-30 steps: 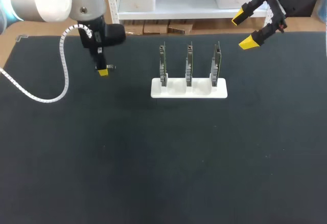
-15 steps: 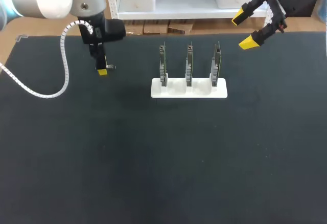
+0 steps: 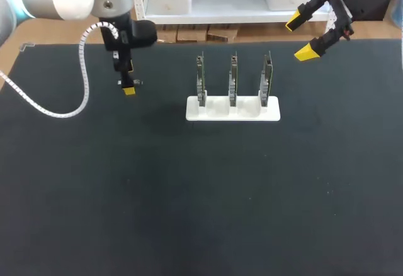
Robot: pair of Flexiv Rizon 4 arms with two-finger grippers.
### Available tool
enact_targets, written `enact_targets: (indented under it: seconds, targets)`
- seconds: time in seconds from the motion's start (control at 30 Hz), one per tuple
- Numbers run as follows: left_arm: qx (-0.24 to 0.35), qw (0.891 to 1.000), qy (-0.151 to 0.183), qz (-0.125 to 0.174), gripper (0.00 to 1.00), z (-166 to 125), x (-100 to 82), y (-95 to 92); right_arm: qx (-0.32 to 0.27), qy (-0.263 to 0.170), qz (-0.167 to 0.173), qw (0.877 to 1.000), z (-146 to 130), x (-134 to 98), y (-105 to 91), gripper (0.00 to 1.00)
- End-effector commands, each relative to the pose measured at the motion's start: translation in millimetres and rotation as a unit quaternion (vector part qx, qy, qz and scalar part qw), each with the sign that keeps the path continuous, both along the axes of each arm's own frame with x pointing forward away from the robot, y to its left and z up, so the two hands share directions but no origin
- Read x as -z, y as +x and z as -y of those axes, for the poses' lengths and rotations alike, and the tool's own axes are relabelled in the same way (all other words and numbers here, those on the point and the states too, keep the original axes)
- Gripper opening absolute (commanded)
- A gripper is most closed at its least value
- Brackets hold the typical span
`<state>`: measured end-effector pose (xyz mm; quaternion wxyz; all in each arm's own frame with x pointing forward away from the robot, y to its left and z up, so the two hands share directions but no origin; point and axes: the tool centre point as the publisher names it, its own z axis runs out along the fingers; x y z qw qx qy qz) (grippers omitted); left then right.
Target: Pick up the optical module with the left hand, and insert it into the network port with the right hand.
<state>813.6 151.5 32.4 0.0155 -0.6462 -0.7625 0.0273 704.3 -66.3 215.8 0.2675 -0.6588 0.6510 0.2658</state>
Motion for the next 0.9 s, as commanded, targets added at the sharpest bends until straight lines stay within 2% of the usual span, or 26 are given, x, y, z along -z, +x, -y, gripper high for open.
enact_targets:
  seconds: [0.03,0.53,0.9]
  targets:
    - [-0.002,1.0,0.002,-0.006,1.0,-2.4,1.9,5.8,0.001,0.0,0.0,1.0,-0.1,0.0,-0.4,1.0]
    - [0.012,1.0,0.016,-0.021,1.0,-0.1,10.1,10.5,0.001,0.0,0.0,1.0,-0.1,0.0,-0.4,1.0]
    - [-0.001,0.999,0.021,-0.026,1.0,-7.6,15.0,14.6,0.001,0.0,0.0,1.0,-0.1,0.0,-0.4,1.0]
